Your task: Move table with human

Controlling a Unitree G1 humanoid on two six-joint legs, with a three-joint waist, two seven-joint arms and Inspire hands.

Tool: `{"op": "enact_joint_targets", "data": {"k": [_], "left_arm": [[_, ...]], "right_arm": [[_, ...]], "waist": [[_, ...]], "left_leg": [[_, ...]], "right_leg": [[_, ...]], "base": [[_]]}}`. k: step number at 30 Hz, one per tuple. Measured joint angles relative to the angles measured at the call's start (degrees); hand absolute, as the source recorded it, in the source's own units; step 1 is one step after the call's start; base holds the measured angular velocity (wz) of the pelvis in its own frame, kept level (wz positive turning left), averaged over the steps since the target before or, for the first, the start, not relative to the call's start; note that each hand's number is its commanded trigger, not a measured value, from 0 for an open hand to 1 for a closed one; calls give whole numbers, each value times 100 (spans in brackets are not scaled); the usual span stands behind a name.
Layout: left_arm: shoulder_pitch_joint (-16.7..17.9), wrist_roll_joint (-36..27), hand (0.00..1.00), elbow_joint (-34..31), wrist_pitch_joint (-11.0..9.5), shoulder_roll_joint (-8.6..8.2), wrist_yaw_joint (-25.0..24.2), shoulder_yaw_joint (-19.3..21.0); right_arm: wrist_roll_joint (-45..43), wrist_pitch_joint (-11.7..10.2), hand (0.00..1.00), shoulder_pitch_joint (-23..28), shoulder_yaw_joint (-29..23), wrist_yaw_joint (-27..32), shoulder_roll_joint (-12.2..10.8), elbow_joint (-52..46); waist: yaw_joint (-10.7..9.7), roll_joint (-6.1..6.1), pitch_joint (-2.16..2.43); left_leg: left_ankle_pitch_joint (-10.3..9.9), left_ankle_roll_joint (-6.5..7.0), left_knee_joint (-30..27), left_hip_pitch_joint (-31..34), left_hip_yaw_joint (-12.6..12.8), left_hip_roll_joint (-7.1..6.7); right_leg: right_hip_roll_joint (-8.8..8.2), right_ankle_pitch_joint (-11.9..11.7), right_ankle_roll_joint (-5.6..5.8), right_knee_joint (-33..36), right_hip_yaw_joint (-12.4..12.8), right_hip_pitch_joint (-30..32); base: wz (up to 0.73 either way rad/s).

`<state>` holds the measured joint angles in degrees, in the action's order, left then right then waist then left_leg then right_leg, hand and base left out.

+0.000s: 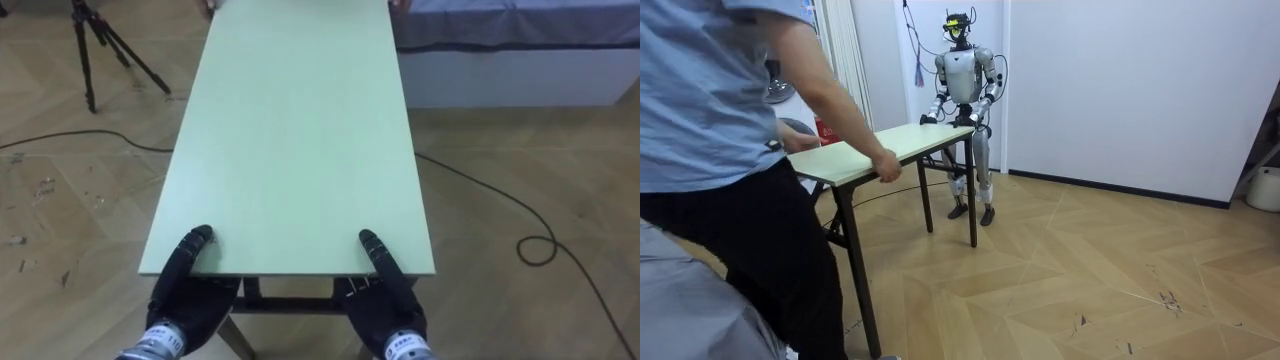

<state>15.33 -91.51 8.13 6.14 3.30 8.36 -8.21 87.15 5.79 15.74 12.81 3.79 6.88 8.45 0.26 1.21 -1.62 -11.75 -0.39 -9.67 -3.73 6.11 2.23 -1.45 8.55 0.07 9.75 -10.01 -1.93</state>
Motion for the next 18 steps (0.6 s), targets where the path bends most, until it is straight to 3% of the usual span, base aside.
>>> {"op": "enact_joint_targets", "data": {"k": [18], "left_arm": [[-3, 52, 100, 0, -8, -11, 22, 0]], "right_arm": [[-7, -13, 100, -4, 1, 36, 3, -17]], "waist": [[-5, 25, 3]], "left_leg": [[0, 0, -2, 4, 0, 0]], "right_leg": [[-1, 0, 0, 7, 10, 6]], "base": [[0]]}}
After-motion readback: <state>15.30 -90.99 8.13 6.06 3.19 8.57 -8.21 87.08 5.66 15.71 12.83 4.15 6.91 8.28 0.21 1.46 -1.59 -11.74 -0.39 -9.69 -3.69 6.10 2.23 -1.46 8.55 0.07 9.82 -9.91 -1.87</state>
